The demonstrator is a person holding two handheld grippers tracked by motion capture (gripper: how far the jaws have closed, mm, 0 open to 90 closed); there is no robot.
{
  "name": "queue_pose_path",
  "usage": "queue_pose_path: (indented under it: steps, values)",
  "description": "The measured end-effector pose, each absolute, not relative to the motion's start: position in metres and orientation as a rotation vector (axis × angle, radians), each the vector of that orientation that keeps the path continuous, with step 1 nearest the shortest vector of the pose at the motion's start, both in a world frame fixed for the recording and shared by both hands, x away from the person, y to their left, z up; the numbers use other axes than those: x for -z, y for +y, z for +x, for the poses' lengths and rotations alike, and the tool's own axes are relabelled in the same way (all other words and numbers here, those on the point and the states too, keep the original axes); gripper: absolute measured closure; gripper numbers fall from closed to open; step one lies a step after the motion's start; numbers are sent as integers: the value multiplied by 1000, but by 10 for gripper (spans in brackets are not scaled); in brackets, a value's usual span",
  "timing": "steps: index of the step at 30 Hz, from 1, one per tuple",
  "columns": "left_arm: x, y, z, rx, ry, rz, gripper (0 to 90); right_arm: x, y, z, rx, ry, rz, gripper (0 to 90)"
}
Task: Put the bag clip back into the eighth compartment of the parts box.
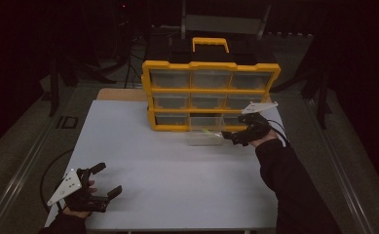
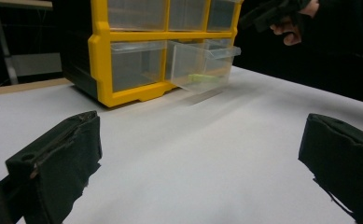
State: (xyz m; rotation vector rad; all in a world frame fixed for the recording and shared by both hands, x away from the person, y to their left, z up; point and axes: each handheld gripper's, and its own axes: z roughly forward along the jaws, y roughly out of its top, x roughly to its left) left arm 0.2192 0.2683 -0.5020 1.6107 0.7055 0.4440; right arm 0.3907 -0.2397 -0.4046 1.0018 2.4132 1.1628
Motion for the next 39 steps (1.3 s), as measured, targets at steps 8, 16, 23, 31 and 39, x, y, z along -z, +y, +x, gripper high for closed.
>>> queue_pose_path:
  steps: [8,16,23,31,39]
  values:
    - [502,268,219,-442,704,1611,3,416,-256,375,-1202,2387,1017,72]
    - [502,268,219,-443,705,1613,3,433,-267,361,-1196,2382,1031,72]
    - [502,268,220,-443,703,1614,3,445,-272,351,-1195,2393,1028,73]
    - [502,268,220,-441,704,1611,3,459,-277,338,-1229,2391,1008,73]
    - [502,268,220,-442,704,1608,3,475,-284,325,-1242,2384,1002,73]
